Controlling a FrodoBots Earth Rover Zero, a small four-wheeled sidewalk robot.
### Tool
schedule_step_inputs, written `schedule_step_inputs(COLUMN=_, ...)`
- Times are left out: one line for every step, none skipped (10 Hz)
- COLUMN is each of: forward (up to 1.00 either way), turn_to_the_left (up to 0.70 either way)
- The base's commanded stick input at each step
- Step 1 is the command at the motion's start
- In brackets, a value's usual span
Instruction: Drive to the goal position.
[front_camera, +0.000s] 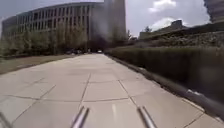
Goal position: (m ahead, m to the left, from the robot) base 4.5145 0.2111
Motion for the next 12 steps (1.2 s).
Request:
schedule_step_inputs(forward=1.00, turn_to_the_left=-0.03)
schedule_step_inputs(forward=1.00, turn_to_the_left=0.05)
schedule_step_inputs(forward=1.00, turn_to_the_left=0.05)
schedule_step_inputs(forward=1.00, turn_to_the_left=0.05)
schedule_step_inputs(forward=1.00, turn_to_the_left=0.05)
schedule_step_inputs(forward=1.00, turn_to_the_left=0.05)
schedule_step_inputs(forward=1.00, turn_to_the_left=0.05)
schedule_step_inputs(forward=1.00, turn_to_the_left=0.05)
schedule_step_inputs(forward=1.00, turn_to_the_left=0.05)
schedule_step_inputs(forward=1.00, turn_to_the_left=0.05)
schedule_step_inputs(forward=1.00, turn_to_the_left=0.05)
schedule_step_inputs(forward=1.00, turn_to_the_left=0.05)
